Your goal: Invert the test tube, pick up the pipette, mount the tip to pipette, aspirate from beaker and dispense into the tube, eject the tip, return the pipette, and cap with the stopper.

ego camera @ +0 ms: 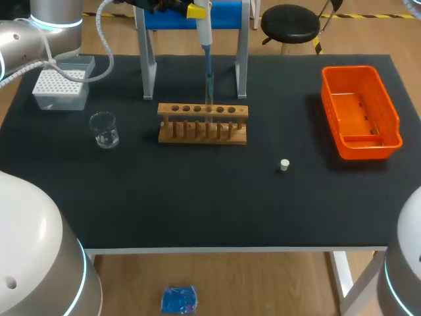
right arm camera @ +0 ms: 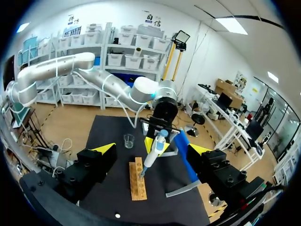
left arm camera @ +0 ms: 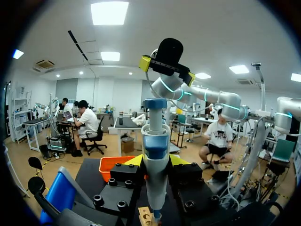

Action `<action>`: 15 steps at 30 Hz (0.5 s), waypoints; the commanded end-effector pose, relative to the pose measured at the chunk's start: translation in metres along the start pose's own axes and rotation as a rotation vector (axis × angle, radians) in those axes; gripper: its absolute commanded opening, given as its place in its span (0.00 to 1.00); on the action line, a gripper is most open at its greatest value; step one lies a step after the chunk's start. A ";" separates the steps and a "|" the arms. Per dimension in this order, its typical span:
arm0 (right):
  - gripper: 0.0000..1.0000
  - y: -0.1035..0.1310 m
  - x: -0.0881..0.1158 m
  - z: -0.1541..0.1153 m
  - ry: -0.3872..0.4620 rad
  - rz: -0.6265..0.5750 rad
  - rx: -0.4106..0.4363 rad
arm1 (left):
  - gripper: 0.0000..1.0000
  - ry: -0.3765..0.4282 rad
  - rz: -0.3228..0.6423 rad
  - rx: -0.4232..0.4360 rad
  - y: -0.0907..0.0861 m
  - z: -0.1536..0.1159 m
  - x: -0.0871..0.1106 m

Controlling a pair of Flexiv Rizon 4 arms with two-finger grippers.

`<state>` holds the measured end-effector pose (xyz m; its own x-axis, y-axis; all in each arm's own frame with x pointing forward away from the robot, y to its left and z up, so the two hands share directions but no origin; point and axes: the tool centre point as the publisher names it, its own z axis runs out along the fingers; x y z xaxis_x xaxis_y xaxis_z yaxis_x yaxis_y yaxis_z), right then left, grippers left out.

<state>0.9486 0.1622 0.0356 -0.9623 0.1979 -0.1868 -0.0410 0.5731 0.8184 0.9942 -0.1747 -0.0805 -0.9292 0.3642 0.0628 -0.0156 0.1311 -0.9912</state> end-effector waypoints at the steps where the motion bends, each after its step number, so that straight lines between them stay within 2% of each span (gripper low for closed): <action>1: 0.67 0.007 -0.003 0.016 0.006 0.017 0.006 | 0.00 0.004 0.000 -0.001 0.000 -0.001 -0.001; 2: 0.47 0.008 -0.003 0.018 0.007 0.016 0.006 | 0.00 0.004 0.000 -0.001 0.000 -0.001 -0.001; 3: 0.12 0.009 -0.003 0.021 0.003 0.032 0.011 | 0.00 0.004 0.000 -0.001 0.000 -0.001 -0.001; 4: 0.00 0.010 -0.004 0.025 0.012 0.036 0.015 | 0.00 0.004 0.000 -0.001 0.000 -0.001 -0.001; 11: 0.00 0.017 -0.008 0.040 0.009 0.090 0.023 | 0.00 0.004 0.000 -0.001 0.000 -0.001 -0.001; 15: 0.00 0.019 -0.009 0.046 -0.032 0.150 0.054 | 0.00 0.004 0.000 -0.001 0.000 -0.001 -0.001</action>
<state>0.9679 0.1994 0.0259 -0.9562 0.2802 -0.0842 0.0919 0.5608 0.8229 0.9942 -0.1747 -0.0804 -0.9292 0.3642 0.0627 -0.0156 0.1311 -0.9913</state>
